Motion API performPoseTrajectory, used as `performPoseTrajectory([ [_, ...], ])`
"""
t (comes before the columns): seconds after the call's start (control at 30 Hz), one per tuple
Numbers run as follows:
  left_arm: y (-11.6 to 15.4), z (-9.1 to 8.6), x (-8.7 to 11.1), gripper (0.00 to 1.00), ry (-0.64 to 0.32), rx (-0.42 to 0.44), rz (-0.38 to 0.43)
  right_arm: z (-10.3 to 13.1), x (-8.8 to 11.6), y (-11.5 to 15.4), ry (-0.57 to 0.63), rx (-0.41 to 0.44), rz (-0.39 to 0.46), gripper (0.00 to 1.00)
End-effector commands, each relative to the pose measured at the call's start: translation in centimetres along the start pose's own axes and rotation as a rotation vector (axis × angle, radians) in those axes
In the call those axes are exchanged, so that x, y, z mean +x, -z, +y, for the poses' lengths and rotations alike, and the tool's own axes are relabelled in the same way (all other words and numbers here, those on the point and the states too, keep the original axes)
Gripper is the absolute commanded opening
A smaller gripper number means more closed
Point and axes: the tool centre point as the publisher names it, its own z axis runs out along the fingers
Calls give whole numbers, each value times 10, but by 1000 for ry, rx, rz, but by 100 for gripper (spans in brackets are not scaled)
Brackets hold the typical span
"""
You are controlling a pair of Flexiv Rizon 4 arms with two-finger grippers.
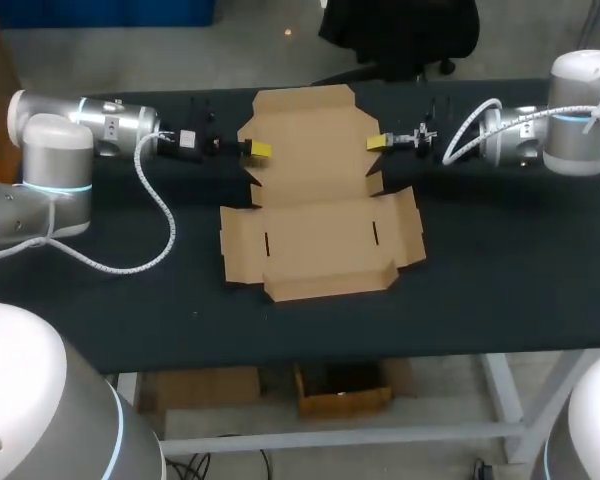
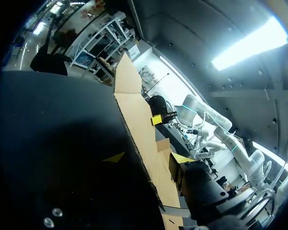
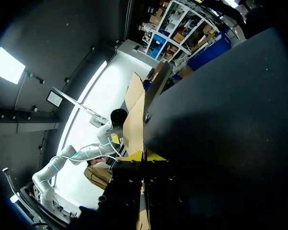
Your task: Assemble the packaging by folding the flat box into shape, placing the metal phone stand inside, and closing the box properly
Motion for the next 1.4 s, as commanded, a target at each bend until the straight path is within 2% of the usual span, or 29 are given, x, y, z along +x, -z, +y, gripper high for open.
performPoseTrajectory([
  [0.03, -8, -4, -6, 49, -1, -8, 52, 1, -1, 0, 5, -1, 11, 0],
  [0.3, -19, -6, -3, 46, -3, -17, 48, 2, 0, -3, 10, 1, 12, 0],
  [0.47, -22, -7, -3, 38, -4, -17, 47, 2, 1, -3, 14, -1, 14, 0],
  [0.87, -27, -3, 3, 34, -10, -5, 65, 2, 4, 0, 23, -19, 16, 0],
  [1.1, -29, -2, 5, 25, -11, 1, 70, 2, 5, 0, 28, -23, 18, 0],
  [1.4, -31, -2, 5, 22, -8, 3, 80, 2, 5, 1, 29, -30, 22, 0],
])
